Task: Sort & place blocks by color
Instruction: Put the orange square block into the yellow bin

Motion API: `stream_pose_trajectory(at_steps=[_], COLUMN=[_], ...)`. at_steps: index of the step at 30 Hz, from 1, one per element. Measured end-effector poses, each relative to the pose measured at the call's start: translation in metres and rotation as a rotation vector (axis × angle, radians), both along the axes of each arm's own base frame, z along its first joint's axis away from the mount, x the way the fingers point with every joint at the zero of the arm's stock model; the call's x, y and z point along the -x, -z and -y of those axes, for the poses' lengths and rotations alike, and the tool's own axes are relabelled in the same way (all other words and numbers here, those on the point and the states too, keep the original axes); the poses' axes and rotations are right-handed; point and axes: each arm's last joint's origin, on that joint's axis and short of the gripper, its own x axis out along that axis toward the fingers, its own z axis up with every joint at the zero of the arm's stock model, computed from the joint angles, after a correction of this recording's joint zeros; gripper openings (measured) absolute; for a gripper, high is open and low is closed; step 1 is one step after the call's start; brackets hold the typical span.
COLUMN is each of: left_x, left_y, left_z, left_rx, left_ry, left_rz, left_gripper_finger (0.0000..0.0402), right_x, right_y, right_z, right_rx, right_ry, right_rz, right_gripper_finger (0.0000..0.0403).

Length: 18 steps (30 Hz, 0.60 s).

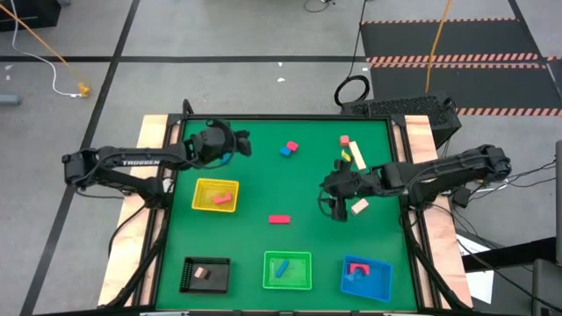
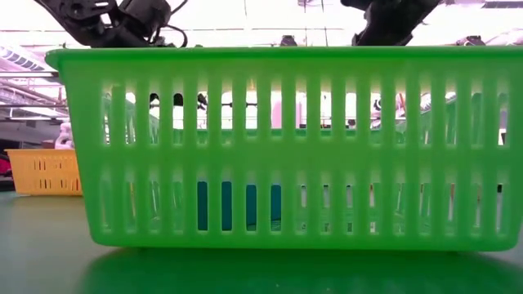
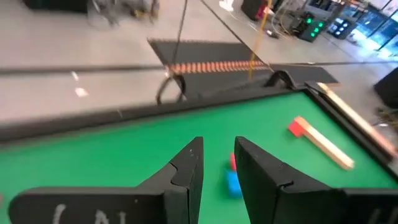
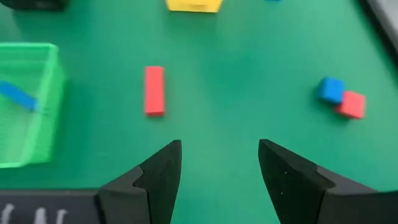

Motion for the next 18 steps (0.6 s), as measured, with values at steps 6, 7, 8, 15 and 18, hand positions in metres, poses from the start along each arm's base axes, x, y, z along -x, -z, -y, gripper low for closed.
stream_pose_trajectory(at_steps=[6, 7, 8, 15, 18], left_x=[0.002, 0.002, 0.003, 0.017, 0.025], left_y=[-0.016, -0.02, -0.022, -0.011, 0.002], left_z=[-0.015, -0.017, -0.02, -0.039, -0.043], left_rx=[-0.316, -0.362, -0.396, -0.315, -0.245], left_ry=[0.046, 0.047, 0.04, -0.033, -0.031], left_rz=[-0.104, -0.112, -0.116, -0.218, -0.353], left_gripper_finger=[0.0093, 0.0093, 0.0093, 0.0093, 0.0093], right_x=[-0.003, -0.004, -0.004, 0.0, 0.005], right_y=[-0.003, -0.004, -0.005, -0.011, -0.012], right_z=[0.034, 0.041, 0.048, 0.094, 0.112], right_rx=[0.107, 0.116, 0.123, 0.074, 0.081], right_ry=[0.067, 0.101, 0.142, 0.387, 0.459], right_rz=[0.017, 0.03, 0.045, 0.137, 0.154], right_gripper_finger=[0.0206, 0.0206, 0.0206, 0.0206, 0.0206])
